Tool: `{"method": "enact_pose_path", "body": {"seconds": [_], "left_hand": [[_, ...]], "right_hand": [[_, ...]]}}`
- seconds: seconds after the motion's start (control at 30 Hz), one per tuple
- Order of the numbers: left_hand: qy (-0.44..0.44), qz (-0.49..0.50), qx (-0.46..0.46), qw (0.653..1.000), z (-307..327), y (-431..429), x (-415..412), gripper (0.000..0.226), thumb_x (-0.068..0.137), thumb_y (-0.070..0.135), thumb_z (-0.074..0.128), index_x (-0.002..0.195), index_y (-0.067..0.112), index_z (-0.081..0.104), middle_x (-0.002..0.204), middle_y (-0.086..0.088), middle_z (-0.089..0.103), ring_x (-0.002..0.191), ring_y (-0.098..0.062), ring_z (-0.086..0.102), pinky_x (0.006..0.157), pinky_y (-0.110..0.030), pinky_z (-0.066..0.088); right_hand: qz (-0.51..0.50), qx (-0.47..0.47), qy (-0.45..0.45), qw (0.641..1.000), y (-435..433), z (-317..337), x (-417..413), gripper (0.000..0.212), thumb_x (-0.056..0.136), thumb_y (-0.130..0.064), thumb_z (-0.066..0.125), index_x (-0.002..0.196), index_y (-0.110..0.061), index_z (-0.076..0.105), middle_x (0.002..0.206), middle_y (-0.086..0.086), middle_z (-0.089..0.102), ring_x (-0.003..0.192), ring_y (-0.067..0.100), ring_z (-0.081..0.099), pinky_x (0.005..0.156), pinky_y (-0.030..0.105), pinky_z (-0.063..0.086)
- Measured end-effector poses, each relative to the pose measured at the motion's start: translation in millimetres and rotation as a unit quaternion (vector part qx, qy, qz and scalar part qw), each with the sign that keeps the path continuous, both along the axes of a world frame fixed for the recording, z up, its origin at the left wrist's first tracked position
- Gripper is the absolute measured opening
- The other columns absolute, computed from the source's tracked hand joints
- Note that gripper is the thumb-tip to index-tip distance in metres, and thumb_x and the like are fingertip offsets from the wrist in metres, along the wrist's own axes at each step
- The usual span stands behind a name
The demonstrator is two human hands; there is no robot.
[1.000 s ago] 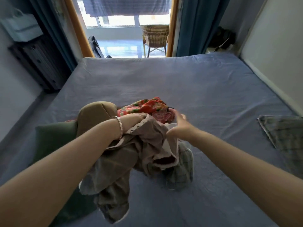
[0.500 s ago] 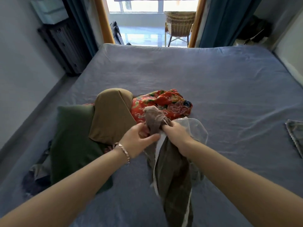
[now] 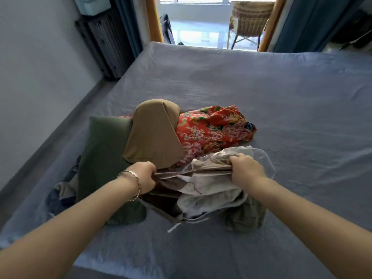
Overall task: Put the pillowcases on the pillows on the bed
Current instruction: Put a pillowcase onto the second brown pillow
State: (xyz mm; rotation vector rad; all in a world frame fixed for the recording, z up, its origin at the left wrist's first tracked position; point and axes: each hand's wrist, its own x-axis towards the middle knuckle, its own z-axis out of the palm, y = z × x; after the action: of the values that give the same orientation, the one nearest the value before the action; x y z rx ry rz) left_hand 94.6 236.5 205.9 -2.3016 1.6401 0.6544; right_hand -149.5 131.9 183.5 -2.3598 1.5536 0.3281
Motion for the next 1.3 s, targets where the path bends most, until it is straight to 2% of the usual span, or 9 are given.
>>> {"method": "enact_pose_path", "body": {"seconds": [0.13,0.3,0.47,0.6,0.73,0.83,0.97,1.1,1.3], "left_hand": [[-0.034,0.188,-0.110,0.975,-10,5,19,0.018,0.085,0.004,0.044,0.102,0.011,0.048,0.106,-0.013,0.053,0.095,-0.032,0.052,0.080,-0.037,0.043],[0.212,0.518,-0.256,0.788,-32,14,20,0.020,0.088,-0.001,0.045,0.108,0.004,0.049,0.110,-0.018,0.056,0.106,-0.034,0.051,0.086,-0.032,0.038],[0.109,0.058,-0.413,0.902,-32,38,24,0.036,0.072,-0.006,0.058,0.099,0.014,0.044,0.099,-0.012,0.045,0.076,-0.019,0.052,0.068,-0.024,0.042],[0.018,-0.195,-0.229,0.953,-31,48,30,0.039,0.077,0.055,0.046,0.115,0.046,0.044,0.118,0.008,0.047,0.099,-0.014,0.055,0.082,-0.011,0.033],[-0.010,-0.201,-0.202,0.958,-38,42,27,0.038,0.086,0.007,0.042,0.121,0.020,0.048,0.135,-0.013,0.049,0.105,-0.032,0.057,0.068,-0.035,0.056],[-0.025,-0.035,-0.123,0.991,-35,31,14,0.062,0.091,0.001,0.035,0.147,0.022,0.020,0.155,0.003,0.018,0.126,-0.024,0.042,0.099,-0.034,0.043],[0.096,0.002,-0.220,0.971,-28,26,2,0.068,0.086,-0.008,0.035,0.147,0.019,0.018,0.154,0.006,0.017,0.138,-0.011,0.029,0.110,-0.017,0.026],[0.148,0.050,-0.310,0.938,-11,20,19,0.077,0.080,-0.011,0.040,0.147,0.017,0.014,0.151,-0.004,0.027,0.137,-0.018,0.030,0.113,-0.025,0.024],[0.020,0.182,-0.181,0.966,-30,-12,118,0.072,0.085,-0.005,0.036,0.149,0.015,0.009,0.155,-0.005,0.016,0.133,-0.033,0.032,0.111,-0.040,0.028]], "right_hand": [[-0.115,0.052,-0.011,0.992,-11,-18,2,0.024,0.091,-0.009,0.044,0.111,-0.012,0.057,0.112,0.010,0.059,0.102,0.029,0.056,0.073,0.034,0.044],[-0.165,0.164,-0.053,0.971,-15,-26,12,0.026,0.090,-0.006,0.042,0.107,-0.001,0.061,0.104,0.016,0.061,0.097,0.032,0.058,0.078,0.033,0.046],[-0.272,0.218,-0.120,0.930,-20,-19,-1,0.020,0.092,-0.004,0.039,0.076,-0.003,0.052,0.070,0.013,0.049,0.059,0.023,0.047,0.037,0.019,0.037],[-0.298,0.211,-0.123,0.923,-27,-25,-16,0.022,0.090,-0.003,0.041,0.069,-0.003,0.046,0.068,0.011,0.044,0.060,0.022,0.044,0.048,0.025,0.034],[-0.171,0.051,-0.017,0.984,-19,-32,-7,0.018,0.083,-0.008,0.054,0.101,-0.005,0.058,0.101,0.015,0.055,0.094,0.030,0.054,0.078,0.035,0.045],[0.168,-0.207,-0.123,0.956,13,-46,23,0.032,0.057,-0.006,0.078,0.086,-0.013,0.064,0.092,0.008,0.059,0.084,0.028,0.058,0.071,0.040,0.052],[0.447,-0.030,-0.226,0.865,63,-67,77,0.058,0.064,-0.013,0.070,0.121,-0.015,0.058,0.124,0.007,0.057,0.113,0.027,0.054,0.096,0.036,0.046],[0.413,0.064,-0.112,0.901,82,-93,119,0.094,0.073,-0.029,0.069,0.149,-0.012,0.017,0.153,0.010,0.025,0.142,0.025,0.019,0.116,0.042,0.004],[0.287,0.334,-0.027,0.897,85,-94,162,0.085,0.079,-0.037,0.069,0.146,-0.013,0.023,0.141,0.010,0.041,0.129,0.029,0.039,0.108,0.035,0.030]]}}
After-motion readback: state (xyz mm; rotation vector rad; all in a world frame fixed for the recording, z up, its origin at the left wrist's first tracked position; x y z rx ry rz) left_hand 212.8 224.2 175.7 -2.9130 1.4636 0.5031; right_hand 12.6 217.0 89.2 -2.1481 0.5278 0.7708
